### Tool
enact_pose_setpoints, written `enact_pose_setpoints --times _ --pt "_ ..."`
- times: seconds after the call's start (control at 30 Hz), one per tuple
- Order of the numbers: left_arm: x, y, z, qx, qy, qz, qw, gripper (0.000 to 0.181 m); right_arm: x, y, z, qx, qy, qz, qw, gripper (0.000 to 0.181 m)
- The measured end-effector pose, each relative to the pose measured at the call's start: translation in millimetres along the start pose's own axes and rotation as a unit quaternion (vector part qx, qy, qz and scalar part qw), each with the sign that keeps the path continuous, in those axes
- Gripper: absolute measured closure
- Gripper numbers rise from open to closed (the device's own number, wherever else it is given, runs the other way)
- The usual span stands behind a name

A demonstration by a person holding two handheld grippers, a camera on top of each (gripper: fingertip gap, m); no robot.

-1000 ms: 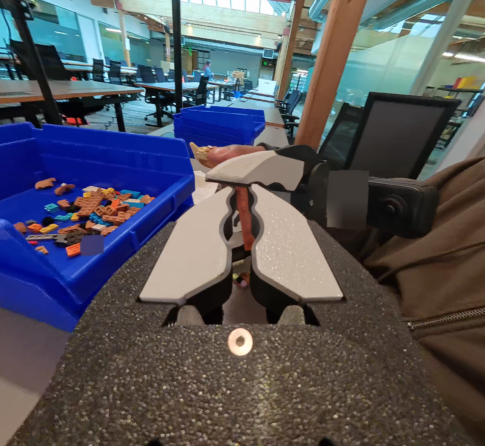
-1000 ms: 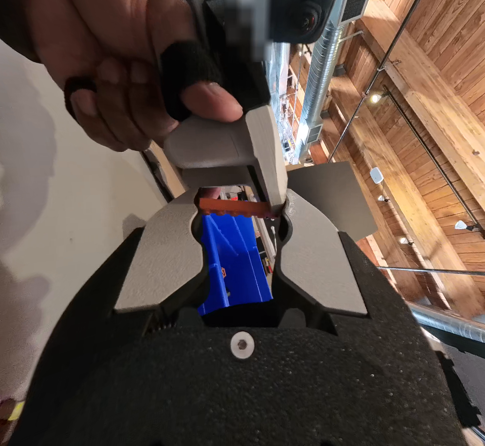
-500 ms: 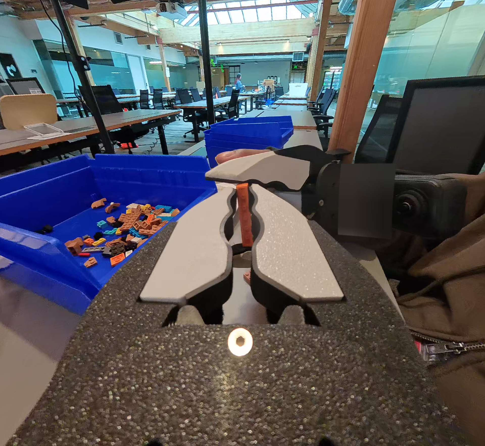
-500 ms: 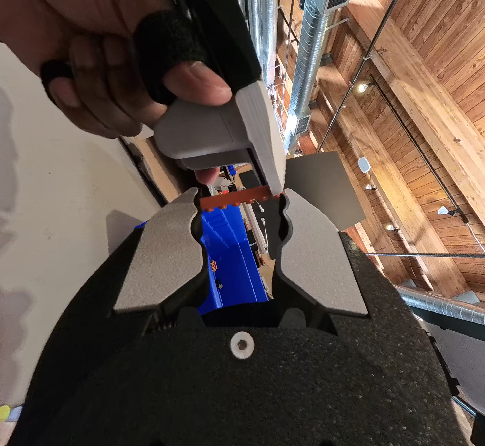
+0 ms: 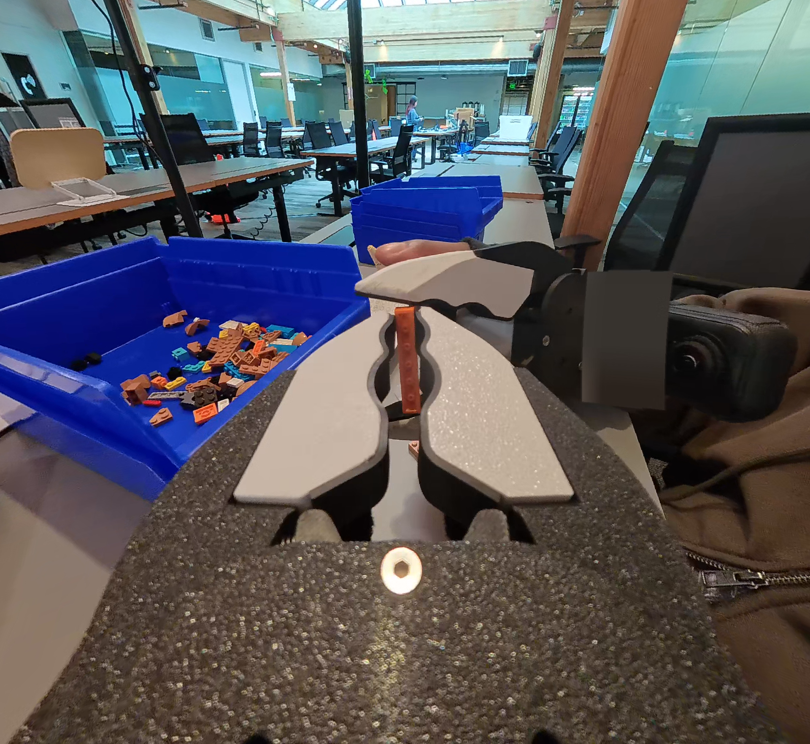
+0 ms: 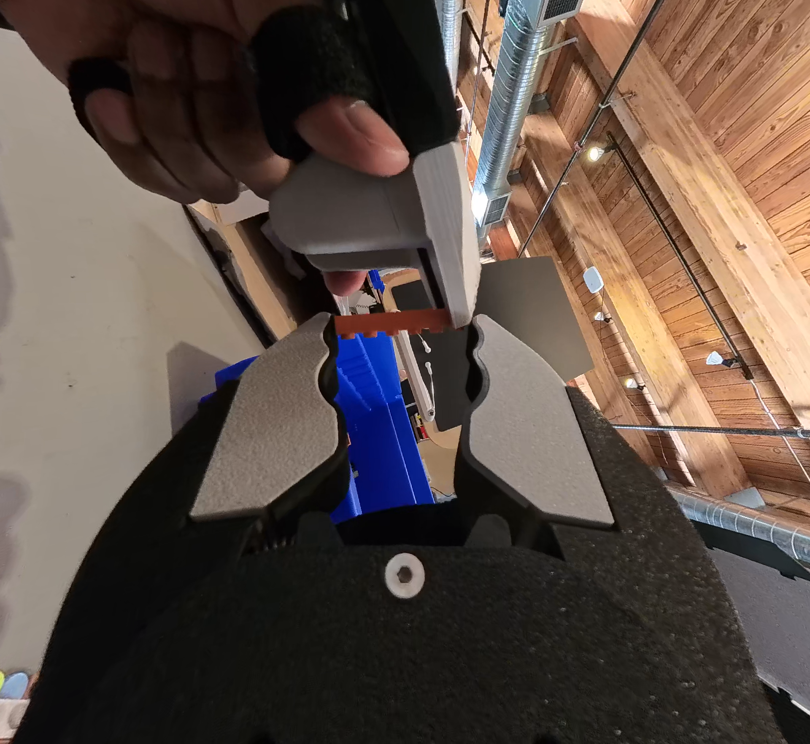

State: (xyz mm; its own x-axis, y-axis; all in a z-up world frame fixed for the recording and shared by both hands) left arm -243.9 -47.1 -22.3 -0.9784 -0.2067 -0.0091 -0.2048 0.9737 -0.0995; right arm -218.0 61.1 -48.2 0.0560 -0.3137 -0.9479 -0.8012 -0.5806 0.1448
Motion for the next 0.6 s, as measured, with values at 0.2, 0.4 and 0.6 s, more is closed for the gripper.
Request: enact_pose_setpoints --times 0.2,0.4,0.6 --pt "-1.2 0.2 -0.7 -0.005 -0.002 -0.004 1.000 0.173 -1.2 0.5 0.5 0.004 0.006 0.002 1.000 0.124" --pt "-3.9 1.5 -1.2 -0.013 -0.013 -0.005 1.000 0.173 -2.6 0.6 0.7 0.007 0.011 0.005 1.000 0.124" --pt "-6.0 2.7 -1.4 -0.010 -0.013 -0.011 1.000 0.173 -3.3 0.7 0.9 0.009 0.012 0.005 1.000 0.124"
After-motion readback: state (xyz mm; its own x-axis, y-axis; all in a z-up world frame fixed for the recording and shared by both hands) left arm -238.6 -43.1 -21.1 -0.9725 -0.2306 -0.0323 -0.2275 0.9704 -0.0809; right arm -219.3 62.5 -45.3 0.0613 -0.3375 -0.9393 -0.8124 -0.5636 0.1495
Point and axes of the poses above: each gripper's, where its closed fingertips meet, y out along the fingers, z out of its underside, x = y × z across the jaws, the point moved 8 cm from there along -y, back along the fingers, and after that the axes turned 6 degrees about x, right-handed, at the moved point
